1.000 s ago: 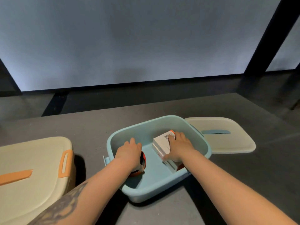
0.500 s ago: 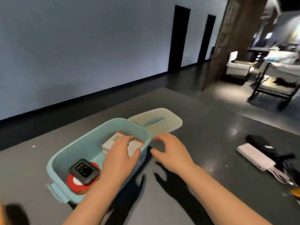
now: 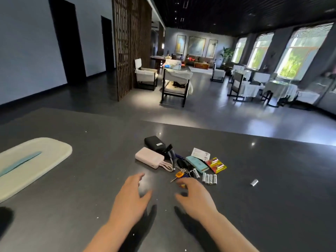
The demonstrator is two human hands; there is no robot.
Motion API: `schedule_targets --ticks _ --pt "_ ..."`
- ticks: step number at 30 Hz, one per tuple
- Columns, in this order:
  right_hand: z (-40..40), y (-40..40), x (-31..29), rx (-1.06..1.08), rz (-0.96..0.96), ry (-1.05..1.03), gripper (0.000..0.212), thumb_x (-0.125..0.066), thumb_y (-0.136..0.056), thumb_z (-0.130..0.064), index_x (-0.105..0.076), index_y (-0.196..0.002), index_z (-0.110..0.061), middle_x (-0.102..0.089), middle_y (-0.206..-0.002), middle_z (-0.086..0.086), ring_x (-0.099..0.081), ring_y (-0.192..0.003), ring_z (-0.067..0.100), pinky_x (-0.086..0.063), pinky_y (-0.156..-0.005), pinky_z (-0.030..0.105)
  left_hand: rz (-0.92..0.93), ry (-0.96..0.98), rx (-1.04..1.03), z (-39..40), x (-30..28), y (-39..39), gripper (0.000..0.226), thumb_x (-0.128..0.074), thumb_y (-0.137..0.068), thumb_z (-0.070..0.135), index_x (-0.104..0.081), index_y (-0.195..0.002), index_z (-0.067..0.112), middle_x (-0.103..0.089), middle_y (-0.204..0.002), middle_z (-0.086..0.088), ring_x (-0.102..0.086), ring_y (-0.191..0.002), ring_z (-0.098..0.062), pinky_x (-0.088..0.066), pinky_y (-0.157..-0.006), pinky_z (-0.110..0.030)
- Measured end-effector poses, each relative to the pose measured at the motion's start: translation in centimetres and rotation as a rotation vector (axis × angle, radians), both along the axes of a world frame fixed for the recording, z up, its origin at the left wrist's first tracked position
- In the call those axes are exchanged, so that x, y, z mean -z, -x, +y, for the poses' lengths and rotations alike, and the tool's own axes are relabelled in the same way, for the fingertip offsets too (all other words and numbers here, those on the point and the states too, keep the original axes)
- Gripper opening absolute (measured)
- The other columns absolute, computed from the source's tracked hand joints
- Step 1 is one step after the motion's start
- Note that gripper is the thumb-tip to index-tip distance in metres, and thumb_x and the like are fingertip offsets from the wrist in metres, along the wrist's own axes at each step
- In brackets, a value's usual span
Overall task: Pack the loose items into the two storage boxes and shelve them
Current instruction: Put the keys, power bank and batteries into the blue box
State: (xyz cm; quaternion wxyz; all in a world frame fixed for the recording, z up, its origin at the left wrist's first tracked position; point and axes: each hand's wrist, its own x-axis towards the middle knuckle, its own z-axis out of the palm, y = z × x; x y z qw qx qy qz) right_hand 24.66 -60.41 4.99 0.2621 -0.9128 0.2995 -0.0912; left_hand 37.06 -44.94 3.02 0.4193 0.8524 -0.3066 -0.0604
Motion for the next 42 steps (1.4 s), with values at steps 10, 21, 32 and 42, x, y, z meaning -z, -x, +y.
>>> schedule_targets --ticks 10,21,32,42 --pt "-10.9 -7.5 -0.1 -0.12 -0.02 0.01 0.04 -0.061 -0.081 -0.03 -0.059 -0.121 -0.028 -0.058 -0.121 -0.005 -0.054 -0.111 0.014 -0.042 -0.088 0.024 0.253 -0.057 -0.168 -11.9 3.0 -6.4 0.057 -0.072 -0.075 0.024 -0.051 -0.126 0.009 -0.051 -0.127 -0.013 -0.049 -0.118 -0.026 -0.04 -0.1 -0.037" --pt "-17.1 -22.5 1.0 -0.199 0.071 0.045 0.052 -0.056 -0.088 -0.036 -0.044 -0.135 -0.018 -0.048 -0.137 0.003 -0.041 -0.126 0.023 -0.045 -0.093 0.036 0.296 -0.212 -0.679 -21.7 5.7 -12.5 0.115 -0.067 -0.074 0.057 0.007 -0.147 0.008 0.007 -0.154 -0.018 -0.003 -0.141 -0.037 -0.014 -0.115 -0.038" --pt "-16.7 -31.2 3.3 -0.227 0.522 0.101 0.1 -0.069 -0.068 -0.065 -0.039 -0.14 -0.002 -0.047 -0.137 0.014 -0.049 -0.125 0.03 -0.045 -0.095 0.034 0.022 -0.429 -0.446 -14.9 6.3 -13.9 0.08 -0.057 -0.074 0.045 -0.018 -0.141 0.029 -0.031 -0.138 -0.003 -0.029 -0.122 -0.027 -0.033 -0.096 -0.037" --pt "-13.1 -30.6 5.3 -0.112 0.472 0.16 0.106 -0.074 -0.057 -0.062 -0.037 -0.138 -0.005 -0.045 -0.129 0.011 -0.046 -0.121 0.027 -0.046 -0.087 0.033 -0.158 -0.646 -0.438 -11.3 6.4 -12.4 0.079 -0.045 -0.083 0.052 -0.011 -0.147 0.022 -0.038 -0.132 -0.007 -0.035 -0.119 -0.026 -0.035 -0.095 -0.035"
